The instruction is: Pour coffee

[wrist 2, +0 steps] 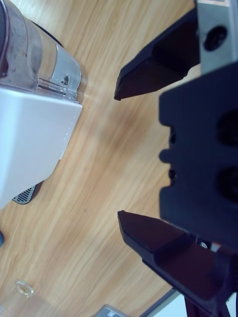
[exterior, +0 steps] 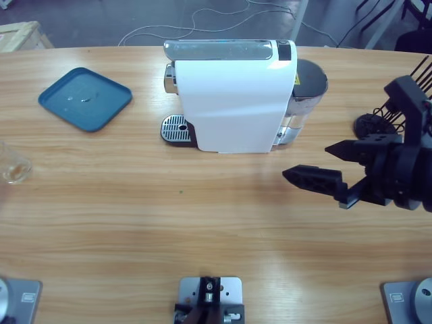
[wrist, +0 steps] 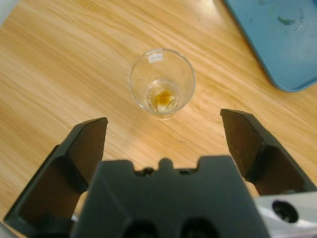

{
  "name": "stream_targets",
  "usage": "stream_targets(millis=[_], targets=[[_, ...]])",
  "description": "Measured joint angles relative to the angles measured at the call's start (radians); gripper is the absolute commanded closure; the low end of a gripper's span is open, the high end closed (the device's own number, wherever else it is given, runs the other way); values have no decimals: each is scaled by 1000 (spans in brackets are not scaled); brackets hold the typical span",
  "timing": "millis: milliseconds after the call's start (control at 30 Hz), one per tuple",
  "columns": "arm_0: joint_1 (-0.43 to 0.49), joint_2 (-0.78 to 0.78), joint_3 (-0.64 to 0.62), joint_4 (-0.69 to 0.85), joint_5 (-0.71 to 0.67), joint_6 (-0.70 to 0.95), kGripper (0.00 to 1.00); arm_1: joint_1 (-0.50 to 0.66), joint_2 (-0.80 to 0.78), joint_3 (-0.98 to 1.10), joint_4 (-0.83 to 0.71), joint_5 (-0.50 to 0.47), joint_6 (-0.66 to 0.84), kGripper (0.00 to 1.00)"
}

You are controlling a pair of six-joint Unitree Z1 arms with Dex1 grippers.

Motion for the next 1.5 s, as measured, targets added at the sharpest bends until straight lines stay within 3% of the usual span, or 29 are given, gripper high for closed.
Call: stream_targets(millis=[467, 933, 1300, 1500], targets=[[54, 181, 14, -15, 64, -59, 6, 0, 35, 25, -103, 0, -10, 0], [67, 296, 6, -16, 148, -85, 7, 0, 49, 27, -81, 0, -10, 0], [55, 227, -31, -17, 162, -84, 4, 0, 49, 14, -52, 0, -10, 0], [25, 269, -35, -30, 165, -85, 9, 0, 49, 10, -41, 0, -10, 0]])
